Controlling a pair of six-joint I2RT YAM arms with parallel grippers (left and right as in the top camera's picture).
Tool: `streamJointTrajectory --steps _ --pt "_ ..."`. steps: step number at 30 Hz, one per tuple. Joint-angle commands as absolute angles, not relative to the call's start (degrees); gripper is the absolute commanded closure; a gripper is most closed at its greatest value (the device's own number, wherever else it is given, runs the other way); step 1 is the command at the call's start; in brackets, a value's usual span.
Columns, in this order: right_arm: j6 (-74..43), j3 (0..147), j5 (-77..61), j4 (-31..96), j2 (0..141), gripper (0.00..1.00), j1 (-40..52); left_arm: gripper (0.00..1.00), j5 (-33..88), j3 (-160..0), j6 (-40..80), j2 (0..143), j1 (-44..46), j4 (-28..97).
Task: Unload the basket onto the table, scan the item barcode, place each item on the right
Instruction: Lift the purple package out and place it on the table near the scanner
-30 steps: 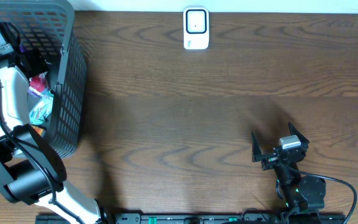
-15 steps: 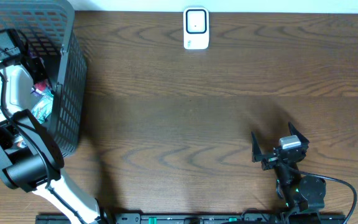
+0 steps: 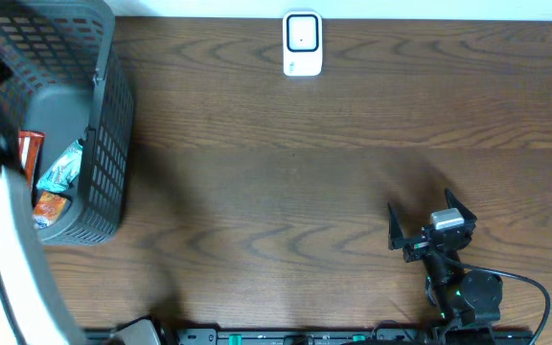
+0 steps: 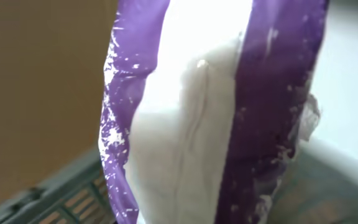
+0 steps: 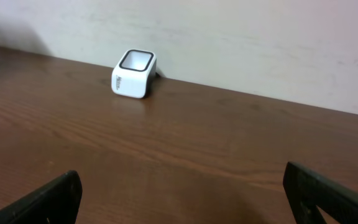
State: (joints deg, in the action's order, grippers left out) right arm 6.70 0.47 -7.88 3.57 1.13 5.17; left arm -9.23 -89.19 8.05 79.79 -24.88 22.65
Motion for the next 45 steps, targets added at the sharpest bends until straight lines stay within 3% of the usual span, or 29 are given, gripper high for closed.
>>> streamJointTrajectory --steps 1,5,9,15,21,29,36,37,39,41,42,45 --pt "6.28 0.32 -7.64 3.66 1.19 0.01 5.30 0.93 -6.26 -90.35 25.41 70.50 -22.96 23.44" --pt "6.28 0.32 -7.64 3.66 1.19 0.01 5.30 0.93 12.45 -90.35 33.34 63.75 -16.71 24.29" --pt "6.28 0.32 -7.64 3.66 1.19 0.01 5.30 0.92 21.82 -90.32 33.98 62.30 -5.89 25.74" --pt "6.28 0.32 -7.64 3.66 1.19 0.01 5.30 0.92 20.51 -89.43 32.40 66.70 12.08 38.94" --pt "6.28 0.32 -7.64 3.66 1.19 0.01 5.30 0.93 16.84 -88.99 31.53 78.52 23.83 46.96" --pt "6.28 0.32 -7.64 3.66 1.19 0.01 5.30 0.93 13.19 -88.99 32.18 98.76 31.11 42.63" --pt "6.28 0.32 -7.64 3.66 1.19 0.01 5.30 0.92 13.23 -88.99 43.64 111.46 32.45 31.79" --pt "6.28 0.32 -7.64 3.66 1.19 0.01 5.30 0.87 13.26 -88.99 43.66 112.44 32.45 30.63" --pt "6.28 0.32 -7.64 3.66 1.19 0.01 5.30 0.61 14.11 -88.99 43.68 114.08 32.51 29.02" --pt "6.28 0.32 -7.64 3.66 1.19 0.01 5.30 0.45 14.48 -88.99 43.62 114.59 32.49 28.47" --pt "6.28 0.32 -7.64 3.68 1.19 0.01 5.30 0.31 14.48 -89.01 43.55 114.52 32.40 28.32" --pt "6.28 0.32 -7.64 3.66 1.19 0.01 5.30 0.16 14.44 -89.19 43.40 113.10 31.44 27.90"
